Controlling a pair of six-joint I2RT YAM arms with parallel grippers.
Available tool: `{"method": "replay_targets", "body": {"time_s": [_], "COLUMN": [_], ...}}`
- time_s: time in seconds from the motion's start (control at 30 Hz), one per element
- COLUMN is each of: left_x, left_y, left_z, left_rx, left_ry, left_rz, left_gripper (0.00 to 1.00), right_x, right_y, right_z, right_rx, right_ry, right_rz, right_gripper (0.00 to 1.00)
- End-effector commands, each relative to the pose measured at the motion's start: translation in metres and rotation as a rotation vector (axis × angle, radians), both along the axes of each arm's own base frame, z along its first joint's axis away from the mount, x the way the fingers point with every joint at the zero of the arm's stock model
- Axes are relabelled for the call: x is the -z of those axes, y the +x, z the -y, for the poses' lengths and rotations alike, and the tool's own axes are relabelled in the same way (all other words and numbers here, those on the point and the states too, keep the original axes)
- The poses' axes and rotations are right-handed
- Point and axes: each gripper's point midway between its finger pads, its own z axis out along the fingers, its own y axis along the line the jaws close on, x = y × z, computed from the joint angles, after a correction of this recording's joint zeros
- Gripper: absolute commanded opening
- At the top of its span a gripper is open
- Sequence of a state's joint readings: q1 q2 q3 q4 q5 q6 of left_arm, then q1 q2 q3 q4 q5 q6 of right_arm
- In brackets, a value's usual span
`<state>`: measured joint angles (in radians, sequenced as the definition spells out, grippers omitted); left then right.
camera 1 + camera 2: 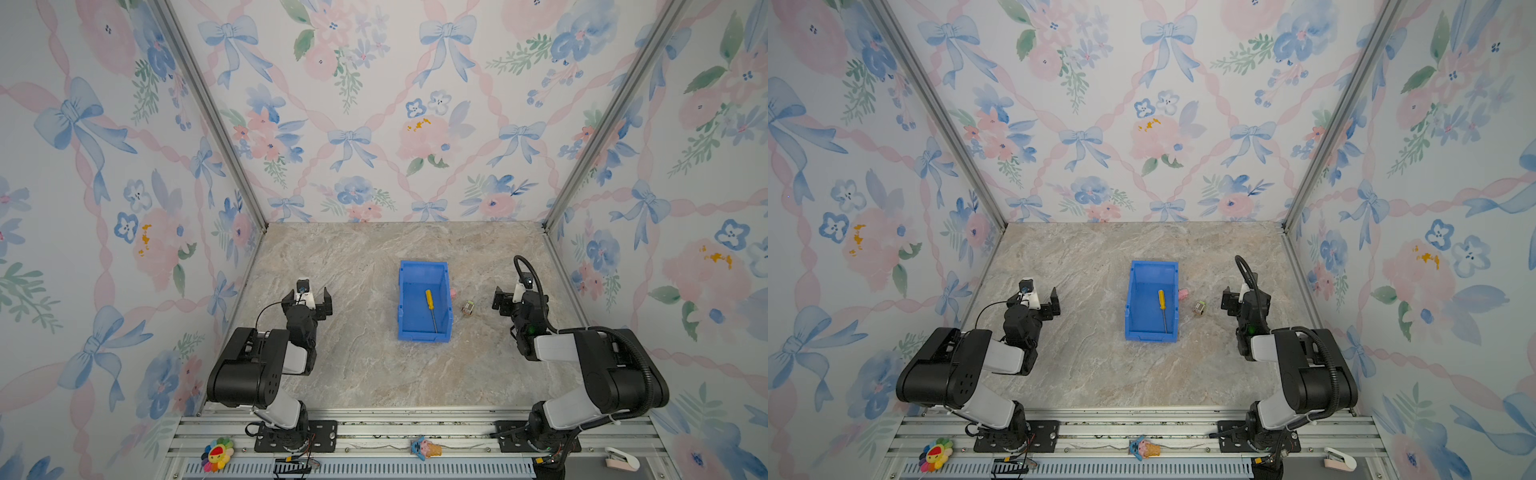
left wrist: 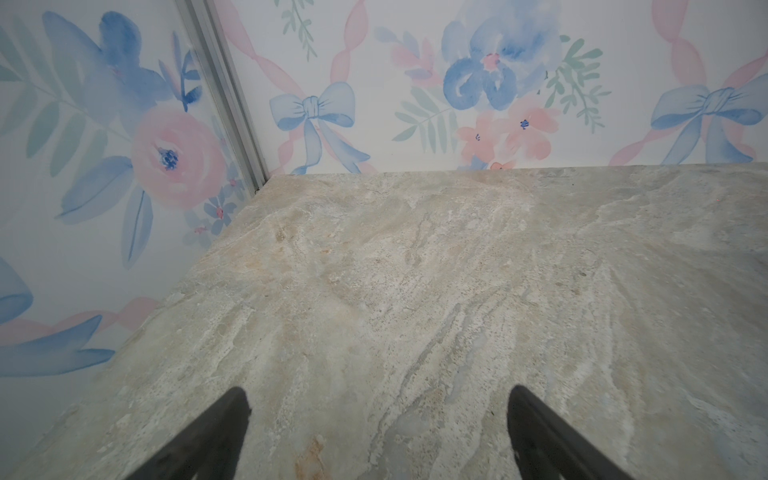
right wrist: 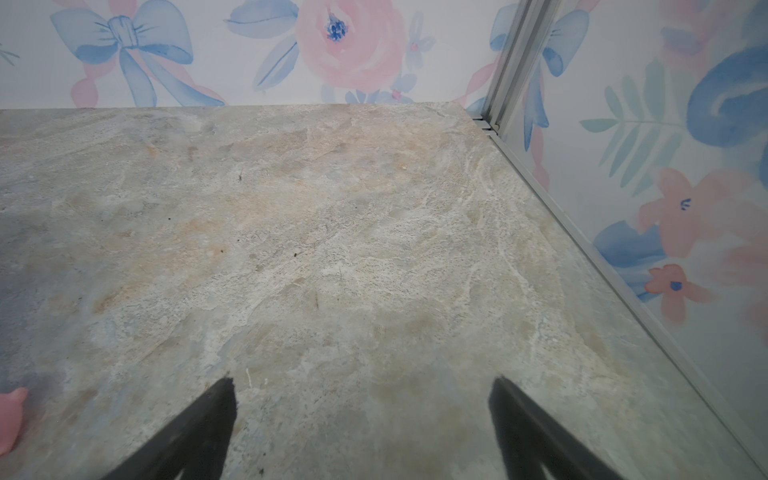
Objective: Put the screwdriver in the bin
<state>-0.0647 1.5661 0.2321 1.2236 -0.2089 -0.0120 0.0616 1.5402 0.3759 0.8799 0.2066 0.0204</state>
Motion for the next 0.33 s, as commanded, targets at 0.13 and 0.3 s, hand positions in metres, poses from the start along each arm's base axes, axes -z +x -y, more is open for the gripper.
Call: {"method": "replay_targets", "body": {"time_s": [0.13, 0.3], "left_x": [0.0000, -0.0002], "left_y": [0.0010, 0.0006], "left_z": [-0.0021, -0.0023], "left_rx": [-0.014, -0.015], "left_ry": [-0.017, -0.018], "left_rz": [0.001, 0.002], "left_gripper": [0.98, 0.98], "right_x": [-0.0084, -0.0082], "right_y": [0.0067, 0.0066], "right_z": [-0.0018, -0.0014], "right_rx": [0.000, 0.001], "right_ry": [-0.010, -0.010], "right_rz": [0.030, 0.029], "right_gripper": [0.97, 0.97]}}
